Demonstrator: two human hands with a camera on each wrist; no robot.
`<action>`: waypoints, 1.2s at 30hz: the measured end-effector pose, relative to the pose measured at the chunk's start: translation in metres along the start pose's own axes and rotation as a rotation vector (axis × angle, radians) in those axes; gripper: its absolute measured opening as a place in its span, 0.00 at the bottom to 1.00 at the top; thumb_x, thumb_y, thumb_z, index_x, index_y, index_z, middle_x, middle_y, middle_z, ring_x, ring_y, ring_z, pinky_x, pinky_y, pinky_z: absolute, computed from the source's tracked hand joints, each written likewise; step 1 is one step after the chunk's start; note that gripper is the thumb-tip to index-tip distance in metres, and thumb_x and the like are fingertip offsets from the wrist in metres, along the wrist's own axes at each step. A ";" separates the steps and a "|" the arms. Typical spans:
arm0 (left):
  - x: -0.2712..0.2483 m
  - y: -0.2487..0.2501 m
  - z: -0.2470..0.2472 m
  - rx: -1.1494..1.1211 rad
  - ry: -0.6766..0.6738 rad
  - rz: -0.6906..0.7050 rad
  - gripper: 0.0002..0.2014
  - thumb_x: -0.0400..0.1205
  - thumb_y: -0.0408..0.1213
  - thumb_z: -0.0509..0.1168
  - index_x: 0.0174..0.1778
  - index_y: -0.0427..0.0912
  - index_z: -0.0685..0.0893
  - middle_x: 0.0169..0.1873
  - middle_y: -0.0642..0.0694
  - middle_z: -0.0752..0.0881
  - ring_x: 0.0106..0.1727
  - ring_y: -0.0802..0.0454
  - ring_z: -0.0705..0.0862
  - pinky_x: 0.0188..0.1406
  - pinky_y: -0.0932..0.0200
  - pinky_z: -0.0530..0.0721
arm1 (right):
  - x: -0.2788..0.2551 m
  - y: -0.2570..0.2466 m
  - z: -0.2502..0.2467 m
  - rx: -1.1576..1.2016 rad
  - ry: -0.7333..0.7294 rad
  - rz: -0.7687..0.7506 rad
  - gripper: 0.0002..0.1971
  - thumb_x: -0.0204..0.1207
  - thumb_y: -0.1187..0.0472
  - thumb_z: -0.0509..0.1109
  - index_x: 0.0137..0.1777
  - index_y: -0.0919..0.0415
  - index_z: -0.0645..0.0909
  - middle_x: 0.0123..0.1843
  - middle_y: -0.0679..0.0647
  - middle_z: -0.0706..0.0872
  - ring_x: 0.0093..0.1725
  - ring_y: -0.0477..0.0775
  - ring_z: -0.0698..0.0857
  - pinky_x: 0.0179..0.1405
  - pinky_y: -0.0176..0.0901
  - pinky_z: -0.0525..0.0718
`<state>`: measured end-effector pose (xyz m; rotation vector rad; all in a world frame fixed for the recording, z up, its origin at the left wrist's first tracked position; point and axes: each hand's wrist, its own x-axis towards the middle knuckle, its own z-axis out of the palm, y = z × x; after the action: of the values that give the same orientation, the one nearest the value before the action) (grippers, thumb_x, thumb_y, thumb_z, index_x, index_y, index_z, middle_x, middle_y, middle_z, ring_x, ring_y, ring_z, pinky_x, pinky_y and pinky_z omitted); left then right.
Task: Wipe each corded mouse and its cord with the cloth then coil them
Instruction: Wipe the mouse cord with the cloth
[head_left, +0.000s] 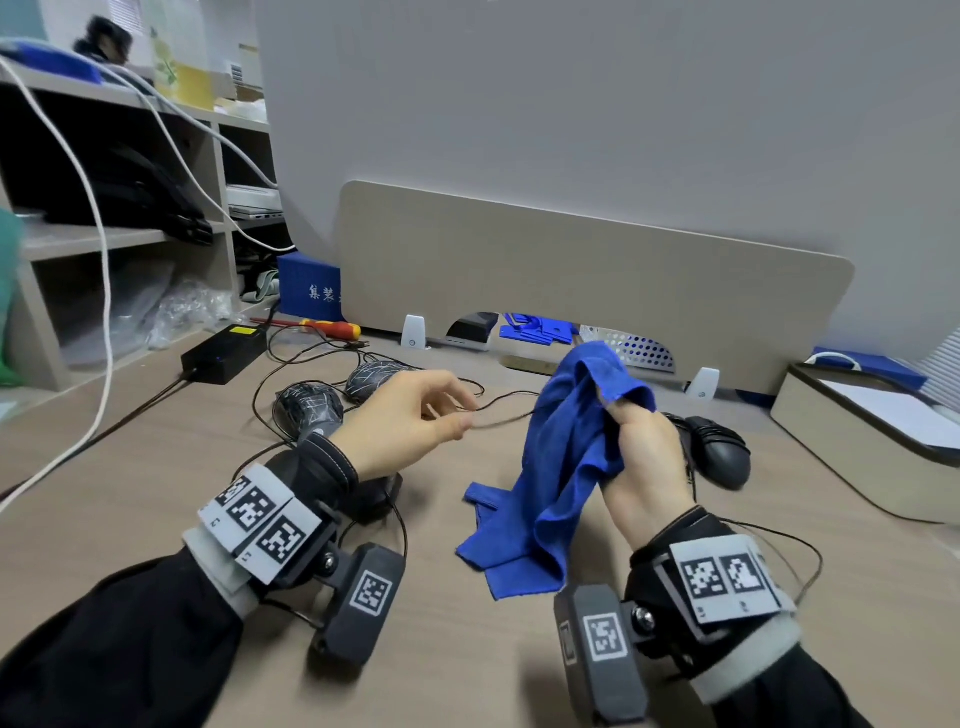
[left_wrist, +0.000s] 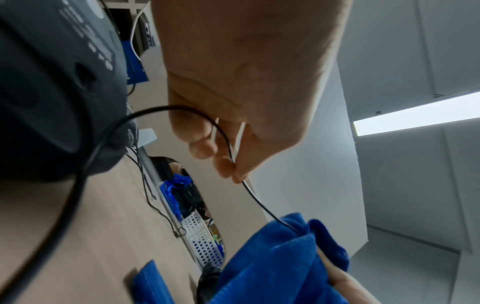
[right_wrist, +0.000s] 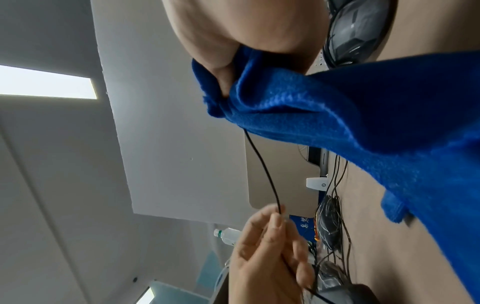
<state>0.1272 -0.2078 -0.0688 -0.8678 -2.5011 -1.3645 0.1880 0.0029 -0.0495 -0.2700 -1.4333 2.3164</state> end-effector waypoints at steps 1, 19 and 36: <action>-0.001 0.004 0.002 -0.029 -0.016 0.005 0.03 0.82 0.34 0.71 0.50 0.44 0.87 0.37 0.46 0.91 0.36 0.56 0.88 0.40 0.65 0.83 | -0.001 0.004 0.002 -0.051 -0.002 -0.008 0.05 0.80 0.64 0.72 0.52 0.65 0.86 0.43 0.57 0.91 0.36 0.48 0.90 0.34 0.38 0.86; -0.012 0.022 0.012 -0.139 -0.250 0.073 0.14 0.84 0.29 0.67 0.31 0.41 0.82 0.20 0.44 0.83 0.21 0.55 0.78 0.30 0.62 0.77 | -0.021 0.021 0.021 -0.188 -0.115 0.031 0.04 0.75 0.67 0.70 0.49 0.62 0.82 0.40 0.60 0.80 0.41 0.55 0.78 0.38 0.45 0.78; -0.008 0.008 0.011 -0.057 -0.319 -0.087 0.15 0.83 0.31 0.68 0.29 0.39 0.83 0.17 0.53 0.80 0.23 0.57 0.77 0.27 0.63 0.75 | -0.004 -0.015 -0.005 0.090 0.036 -0.046 0.09 0.81 0.60 0.71 0.39 0.56 0.81 0.29 0.51 0.84 0.25 0.46 0.85 0.23 0.35 0.84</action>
<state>0.1396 -0.1984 -0.0728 -1.0766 -2.7759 -1.4286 0.1971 0.0113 -0.0392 -0.2496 -1.3003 2.3200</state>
